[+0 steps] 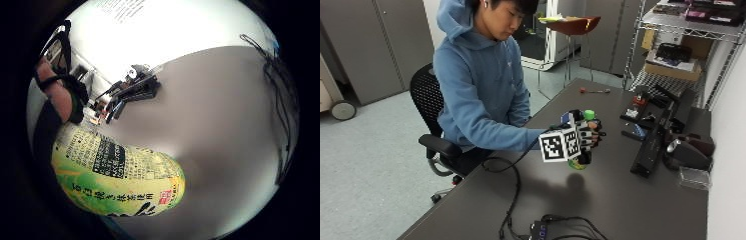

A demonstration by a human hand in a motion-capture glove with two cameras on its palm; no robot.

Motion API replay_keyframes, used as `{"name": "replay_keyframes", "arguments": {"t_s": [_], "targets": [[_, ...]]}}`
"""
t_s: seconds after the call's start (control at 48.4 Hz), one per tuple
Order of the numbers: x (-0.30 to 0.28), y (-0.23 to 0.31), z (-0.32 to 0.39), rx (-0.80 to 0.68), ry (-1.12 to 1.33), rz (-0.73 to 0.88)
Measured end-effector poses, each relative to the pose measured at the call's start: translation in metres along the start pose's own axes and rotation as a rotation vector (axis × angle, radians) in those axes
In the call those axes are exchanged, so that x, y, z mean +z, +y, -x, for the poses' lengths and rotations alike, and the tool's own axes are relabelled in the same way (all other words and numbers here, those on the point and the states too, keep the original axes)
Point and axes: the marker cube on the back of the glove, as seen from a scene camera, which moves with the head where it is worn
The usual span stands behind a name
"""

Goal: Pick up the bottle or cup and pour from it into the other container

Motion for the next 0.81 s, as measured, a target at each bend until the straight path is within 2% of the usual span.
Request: {"name": "replay_keyframes", "arguments": {"t_s": [0.434, 0.807], "targets": [[0.022, -0.027, 0.075, -0.145, 0.36, 0.379], [0.071, -0.02, 0.116, -0.331, 0.953, 0.824]]}}
